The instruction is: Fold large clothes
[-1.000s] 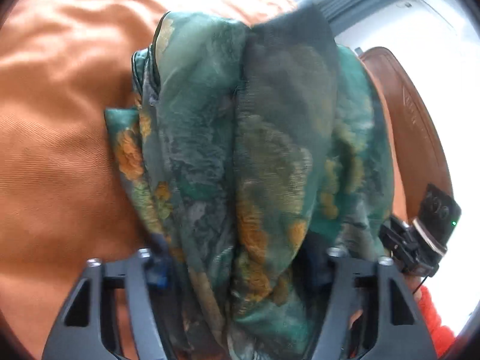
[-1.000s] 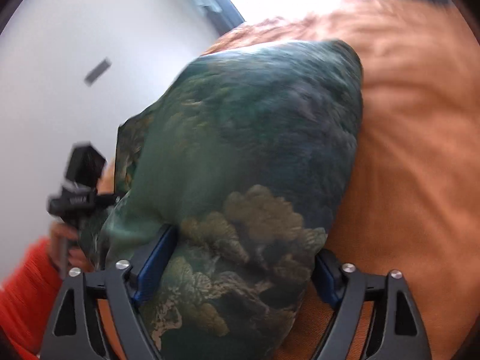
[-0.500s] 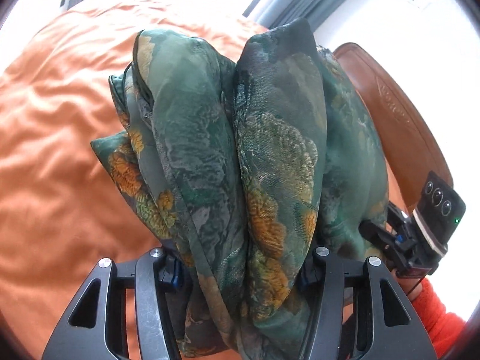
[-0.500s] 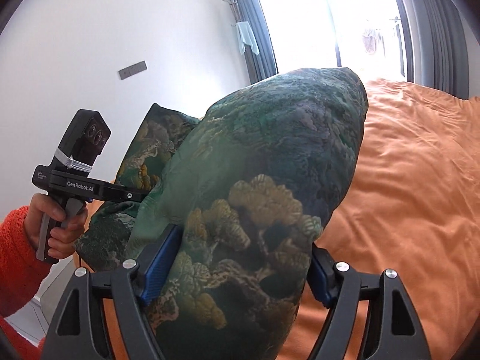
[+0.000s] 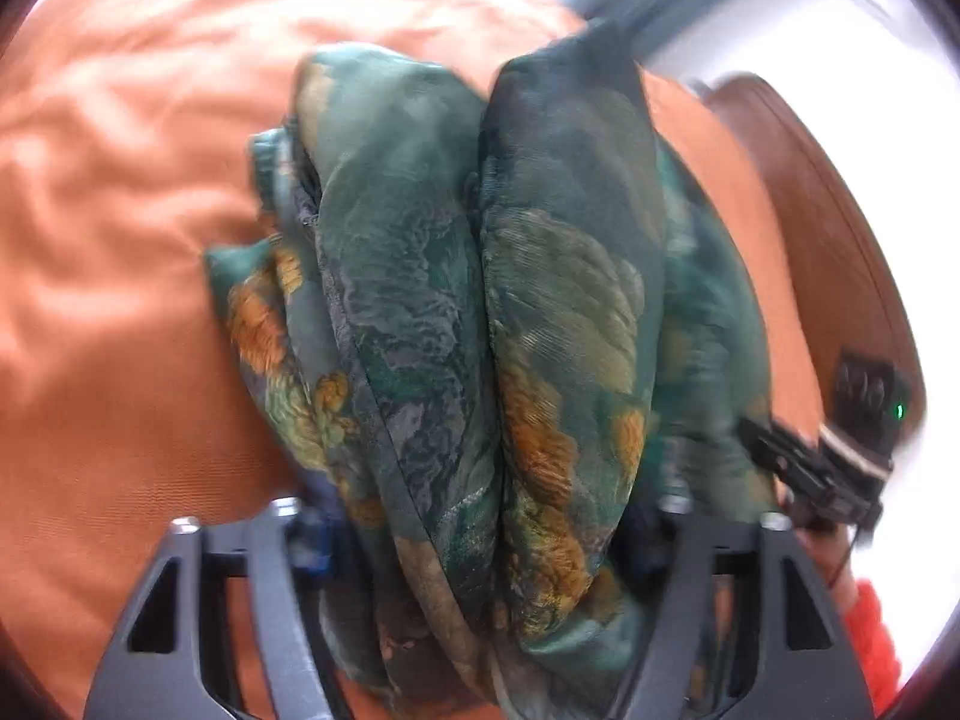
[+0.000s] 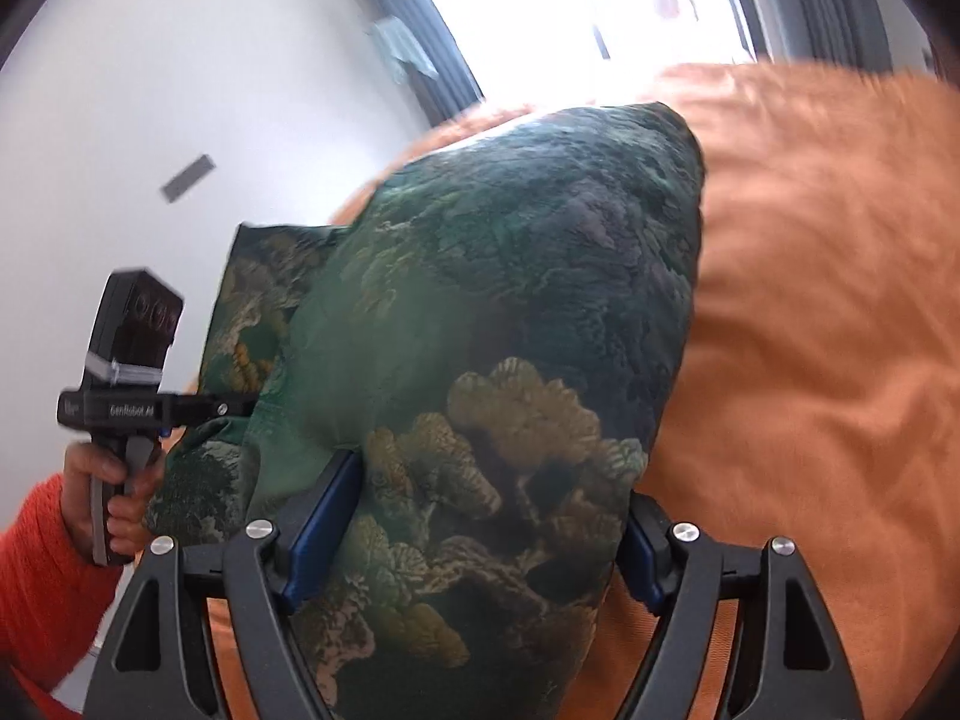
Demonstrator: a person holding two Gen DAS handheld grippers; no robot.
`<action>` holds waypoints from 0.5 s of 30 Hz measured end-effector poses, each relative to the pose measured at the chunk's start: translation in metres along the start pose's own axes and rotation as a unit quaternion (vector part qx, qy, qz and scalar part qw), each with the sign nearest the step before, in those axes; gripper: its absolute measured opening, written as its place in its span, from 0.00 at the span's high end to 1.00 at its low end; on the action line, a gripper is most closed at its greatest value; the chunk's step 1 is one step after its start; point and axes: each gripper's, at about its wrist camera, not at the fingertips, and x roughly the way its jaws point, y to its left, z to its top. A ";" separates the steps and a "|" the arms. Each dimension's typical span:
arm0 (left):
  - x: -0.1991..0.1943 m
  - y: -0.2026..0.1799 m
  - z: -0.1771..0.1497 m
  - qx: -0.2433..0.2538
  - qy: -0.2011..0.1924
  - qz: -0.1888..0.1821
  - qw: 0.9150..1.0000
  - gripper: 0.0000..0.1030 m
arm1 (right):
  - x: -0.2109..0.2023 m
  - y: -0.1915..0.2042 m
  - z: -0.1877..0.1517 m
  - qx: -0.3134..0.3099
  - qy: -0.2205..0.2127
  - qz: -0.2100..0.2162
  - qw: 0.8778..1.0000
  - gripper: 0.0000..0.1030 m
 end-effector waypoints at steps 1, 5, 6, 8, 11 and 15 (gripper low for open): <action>0.000 0.009 0.000 -0.015 -0.003 -0.013 1.000 0.13 | 0.009 -0.011 -0.003 0.017 0.011 0.000 1.000 0.19; -0.033 0.008 -0.003 0.004 -0.032 -0.010 0.999 0.09 | 0.003 -0.030 -0.017 0.080 -0.019 0.029 0.996 0.12; -0.048 0.001 -0.007 0.024 -0.043 0.007 0.999 0.09 | -0.006 -0.027 -0.019 0.077 -0.032 0.019 0.996 0.12; -0.084 -0.020 -0.020 0.085 -0.096 0.051 0.990 0.08 | -0.028 -0.016 -0.024 0.055 -0.050 -0.016 0.997 0.12; -0.136 -0.060 -0.050 0.169 -0.185 0.116 0.961 0.02 | -0.065 0.004 -0.032 0.006 -0.078 -0.070 0.994 0.12; -0.178 -0.112 -0.107 0.226 -0.315 0.211 0.897 0.00 | -0.122 0.058 -0.050 -0.068 -0.132 -0.151 0.977 0.12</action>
